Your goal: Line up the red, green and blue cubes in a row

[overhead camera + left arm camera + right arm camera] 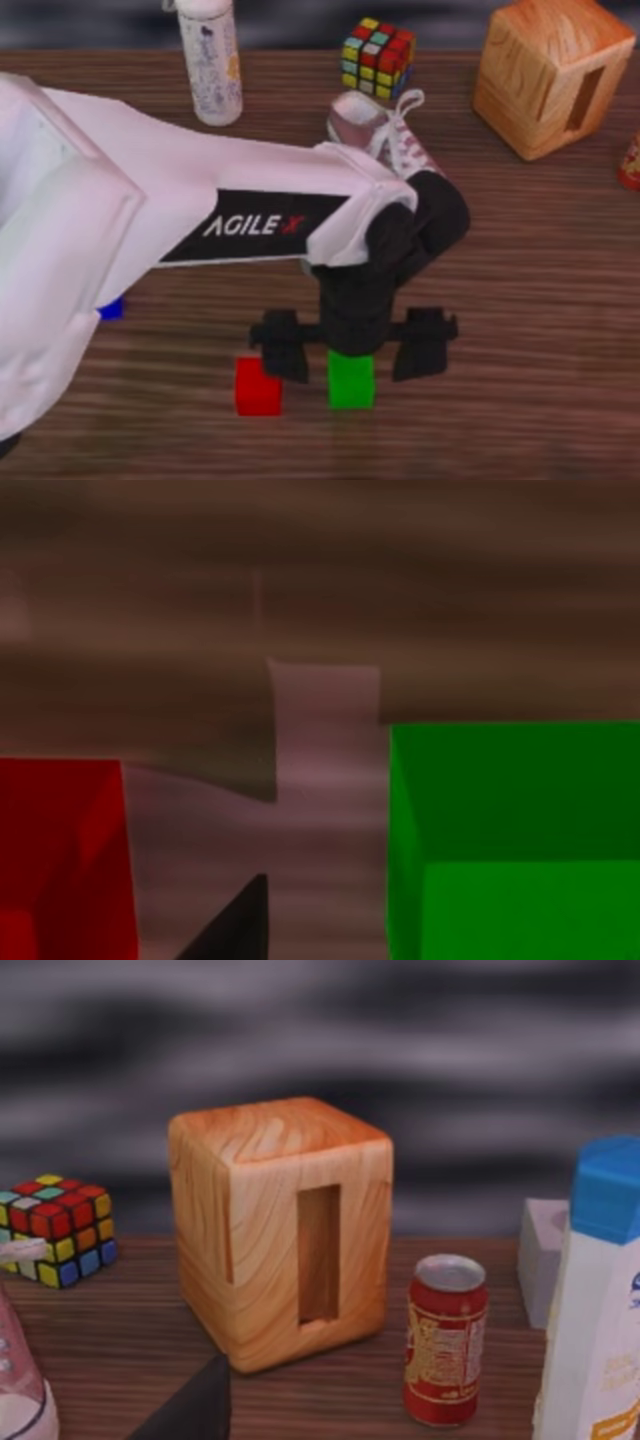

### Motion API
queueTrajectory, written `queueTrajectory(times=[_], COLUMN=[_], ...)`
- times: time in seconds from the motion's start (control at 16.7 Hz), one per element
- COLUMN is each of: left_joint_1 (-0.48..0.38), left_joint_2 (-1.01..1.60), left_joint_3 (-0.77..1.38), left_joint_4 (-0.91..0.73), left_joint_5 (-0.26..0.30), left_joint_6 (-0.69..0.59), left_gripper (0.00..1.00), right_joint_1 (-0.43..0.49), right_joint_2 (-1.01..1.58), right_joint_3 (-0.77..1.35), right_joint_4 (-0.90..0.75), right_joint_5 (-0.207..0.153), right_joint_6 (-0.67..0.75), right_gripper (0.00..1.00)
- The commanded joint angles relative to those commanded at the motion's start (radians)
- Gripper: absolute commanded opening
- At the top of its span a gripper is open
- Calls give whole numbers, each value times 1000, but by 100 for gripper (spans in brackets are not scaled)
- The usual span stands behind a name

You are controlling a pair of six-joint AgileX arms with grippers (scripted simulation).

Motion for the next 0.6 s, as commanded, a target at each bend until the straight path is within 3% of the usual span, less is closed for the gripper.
queueTrajectory(times=[0.42, 0.6], left_joint_1=[-1, 1], left_joint_2=[-2, -26], left_joint_3=[3, 54], left_joint_4=[-3, -76], left_joint_5=[0, -1], left_joint_6=[1, -1], left_gripper=[100, 100], right_joint_1=[0, 0], right_joint_2=[0, 0], right_joint_3=[0, 0], right_joint_4=[0, 0], right_joint_5=[0, 0], right_joint_6=[0, 0], right_gripper=[100, 100])
